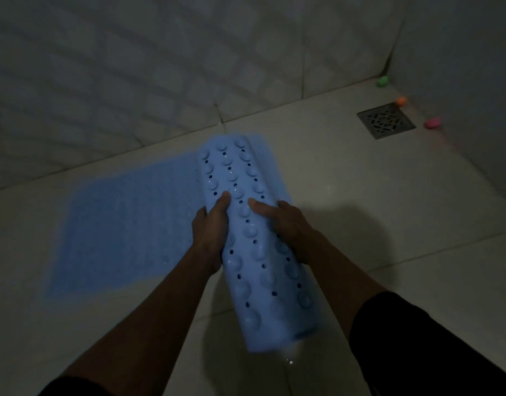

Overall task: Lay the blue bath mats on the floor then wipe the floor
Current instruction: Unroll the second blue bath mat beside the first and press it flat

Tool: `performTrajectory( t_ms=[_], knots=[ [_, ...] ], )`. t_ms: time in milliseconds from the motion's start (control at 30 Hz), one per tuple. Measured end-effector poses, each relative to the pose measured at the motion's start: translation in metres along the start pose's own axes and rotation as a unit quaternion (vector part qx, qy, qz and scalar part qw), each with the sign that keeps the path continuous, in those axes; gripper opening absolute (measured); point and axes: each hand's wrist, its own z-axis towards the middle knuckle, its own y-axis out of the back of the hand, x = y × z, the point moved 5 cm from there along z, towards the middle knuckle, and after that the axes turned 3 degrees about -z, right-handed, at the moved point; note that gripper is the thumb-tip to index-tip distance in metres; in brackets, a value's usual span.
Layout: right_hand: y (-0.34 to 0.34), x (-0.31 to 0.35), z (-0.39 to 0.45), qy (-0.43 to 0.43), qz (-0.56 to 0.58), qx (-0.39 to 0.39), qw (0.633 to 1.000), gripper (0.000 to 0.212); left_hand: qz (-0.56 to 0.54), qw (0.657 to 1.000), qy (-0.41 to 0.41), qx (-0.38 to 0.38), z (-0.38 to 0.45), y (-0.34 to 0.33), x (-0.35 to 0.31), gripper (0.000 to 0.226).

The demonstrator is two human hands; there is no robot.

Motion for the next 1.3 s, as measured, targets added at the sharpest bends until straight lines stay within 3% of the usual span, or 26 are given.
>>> performTrajectory(
  t_ms=[133,200,300,500,700,767,867,967,1100,1233,1300],
  knots=[
    [-0.024,-0.029,-0.019,-0.026,0.066,0.074,0.995,0.047,-0.027,0.998,0.023,-0.049,-0.027,0.027,0.036,0.058],
    [-0.040,-0.045,-0.030,-0.036,0.093,0.101,0.990,0.047,-0.043,0.996,0.016,-0.075,-0.038,0.045,0.050,0.057],
    [-0.051,-0.067,-0.044,-0.036,0.082,0.065,0.994,0.066,-0.047,0.997,0.029,-0.049,-0.046,0.060,0.071,0.066],
    [-0.061,-0.104,-0.069,-0.040,0.058,0.023,0.997,0.049,-0.060,0.997,0.056,0.004,-0.055,0.083,0.116,0.079],
    [-0.070,-0.131,-0.095,-0.013,-0.026,-0.039,0.999,0.083,-0.100,0.993,0.047,0.042,-0.076,0.100,0.141,0.082],
    [-0.060,-0.140,-0.107,-0.009,-0.019,-0.053,0.998,0.080,-0.114,0.991,0.046,0.056,-0.090,0.093,0.146,0.085],
    [-0.036,-0.145,-0.129,-0.004,0.001,-0.055,0.998,0.058,-0.108,0.989,0.041,0.089,-0.109,0.072,0.154,0.067],
    [-0.012,-0.144,-0.151,-0.002,0.006,-0.062,0.998,0.047,-0.124,0.983,0.059,0.120,-0.123,0.044,0.165,0.081],
    [0.017,-0.135,-0.163,0.028,-0.035,-0.127,0.991,0.047,-0.103,0.983,0.057,0.143,-0.133,0.016,0.174,0.083],
    [0.039,-0.136,-0.164,0.062,-0.118,-0.188,0.973,0.047,-0.077,0.987,0.063,0.127,-0.139,-0.001,0.183,0.042],
    [0.045,-0.143,-0.161,0.075,-0.166,-0.196,0.964,0.061,-0.066,0.987,0.073,0.124,-0.143,-0.008,0.191,0.057]
  ],
)
